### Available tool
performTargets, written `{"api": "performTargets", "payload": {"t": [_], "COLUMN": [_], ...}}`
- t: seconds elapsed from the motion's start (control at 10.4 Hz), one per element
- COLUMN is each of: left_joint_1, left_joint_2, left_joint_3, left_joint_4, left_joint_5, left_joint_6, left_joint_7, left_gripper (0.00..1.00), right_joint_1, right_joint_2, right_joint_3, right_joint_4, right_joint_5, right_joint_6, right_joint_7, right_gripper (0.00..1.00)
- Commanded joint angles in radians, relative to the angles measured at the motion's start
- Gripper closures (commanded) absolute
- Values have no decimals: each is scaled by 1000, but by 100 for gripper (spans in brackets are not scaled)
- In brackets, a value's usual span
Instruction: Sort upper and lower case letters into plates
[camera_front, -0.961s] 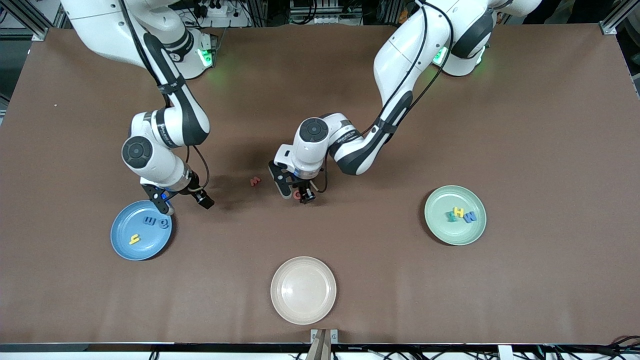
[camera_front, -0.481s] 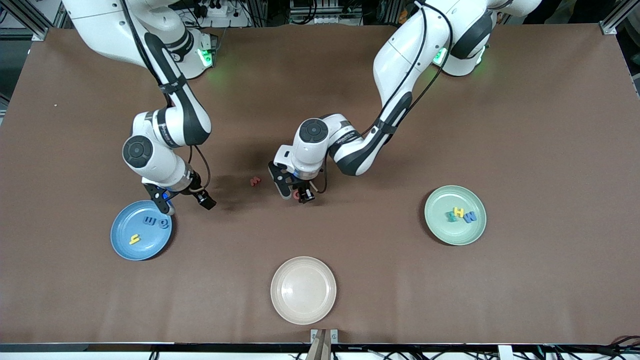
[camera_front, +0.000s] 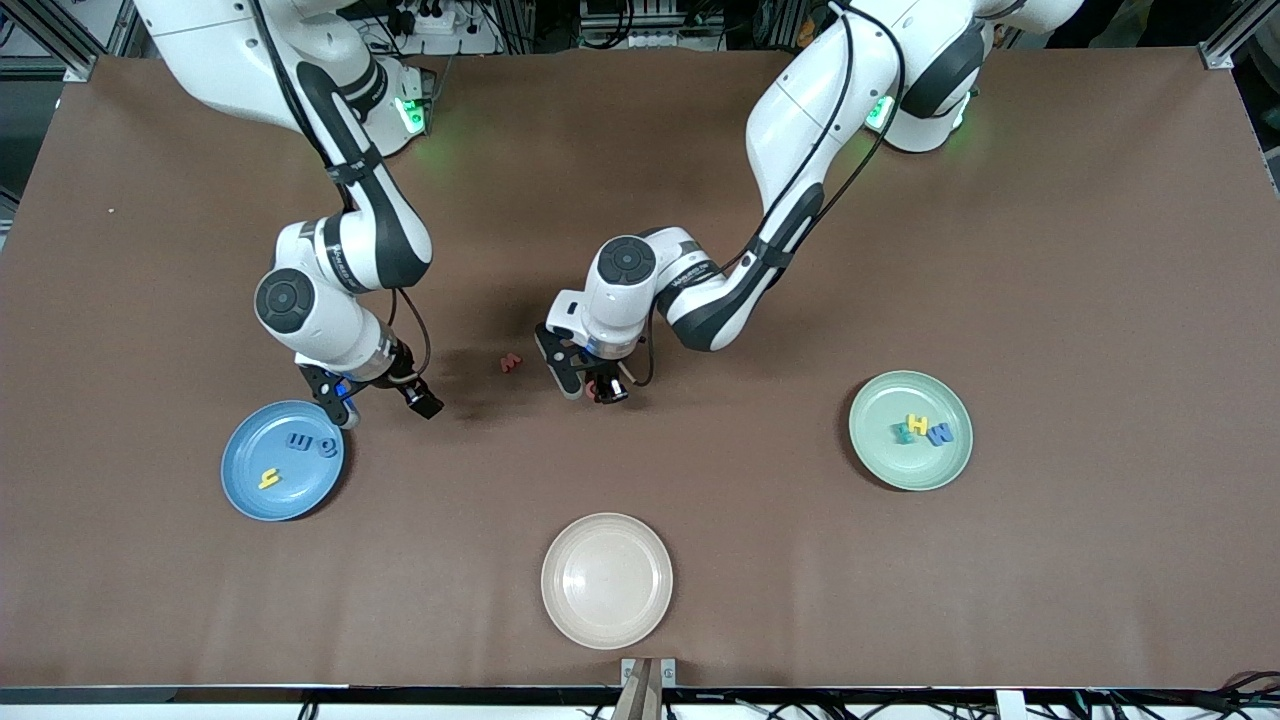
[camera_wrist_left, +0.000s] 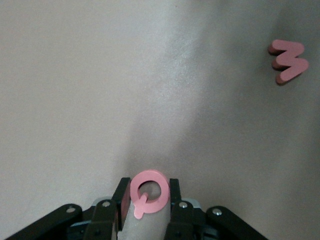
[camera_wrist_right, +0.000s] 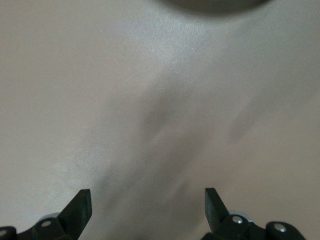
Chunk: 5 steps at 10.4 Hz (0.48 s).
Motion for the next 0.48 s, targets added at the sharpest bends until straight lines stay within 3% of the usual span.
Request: {"api": "performTargets", "payload": {"t": [0.0, 0.19, 0.38], "left_joint_1": [21, 79, 203], "left_joint_2": [-67, -157, -246], "left_joint_3": [15, 53, 64], "left_joint_4": [-2, 0, -5], "left_joint_5": [-54, -147, -165], "left_joint_6": [-49, -173, -326], "left_joint_7": [-40, -42, -37], "left_gripper": [100, 100, 100], "right_joint_1": [23, 57, 107], "right_joint_2": [16, 46, 97], "right_joint_3": [-2, -2, 0], "right_joint_4": [17, 53, 74], "right_joint_5": [18, 18, 22], "right_joint_6": [8, 8, 11], "right_joint_7": [49, 104, 107], "right_gripper": [0, 0, 0]}}
